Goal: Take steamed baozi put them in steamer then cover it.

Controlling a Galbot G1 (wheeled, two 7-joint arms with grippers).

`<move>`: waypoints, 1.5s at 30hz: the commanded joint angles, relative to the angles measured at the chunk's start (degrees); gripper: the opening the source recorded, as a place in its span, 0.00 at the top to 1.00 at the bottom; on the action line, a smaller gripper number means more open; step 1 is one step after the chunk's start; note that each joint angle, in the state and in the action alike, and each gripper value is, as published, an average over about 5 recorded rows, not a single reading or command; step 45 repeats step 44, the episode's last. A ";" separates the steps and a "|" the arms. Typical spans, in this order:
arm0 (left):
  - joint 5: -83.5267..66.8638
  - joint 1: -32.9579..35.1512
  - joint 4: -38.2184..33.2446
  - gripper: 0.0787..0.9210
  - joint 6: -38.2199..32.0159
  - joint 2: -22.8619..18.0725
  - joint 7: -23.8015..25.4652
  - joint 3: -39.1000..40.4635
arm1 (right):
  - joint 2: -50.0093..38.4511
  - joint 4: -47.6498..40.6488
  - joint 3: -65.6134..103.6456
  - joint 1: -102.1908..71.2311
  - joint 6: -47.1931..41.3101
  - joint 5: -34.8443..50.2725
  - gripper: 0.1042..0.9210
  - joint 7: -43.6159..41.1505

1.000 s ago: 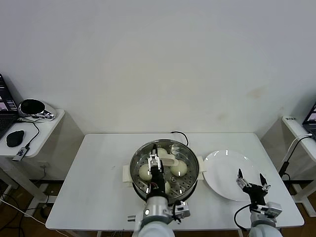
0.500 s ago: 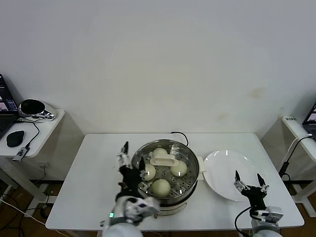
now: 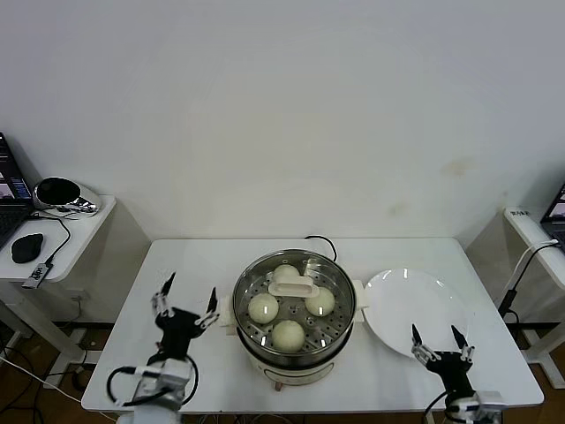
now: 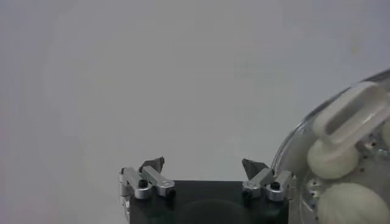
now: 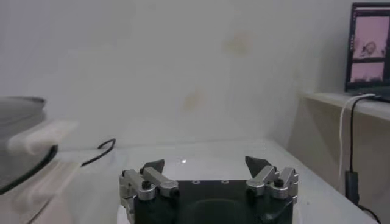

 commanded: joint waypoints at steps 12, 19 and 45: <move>-23.30 19.02 0.81 0.12 -3.07 -1.30 -0.99 -8.58 | -6.24 6.03 -0.95 -11.94 -1.96 4.02 0.12 0.18; -23.10 20.36 -0.48 0.12 -1.44 -1.09 -0.54 -7.29 | -5.12 5.12 -0.54 -11.56 -2.30 2.82 0.12 -0.25; -21.83 19.27 -0.59 0.12 -3.21 -1.86 1.00 -8.50 | -1.65 5.86 -1.67 -11.20 -2.78 -2.15 0.12 -2.05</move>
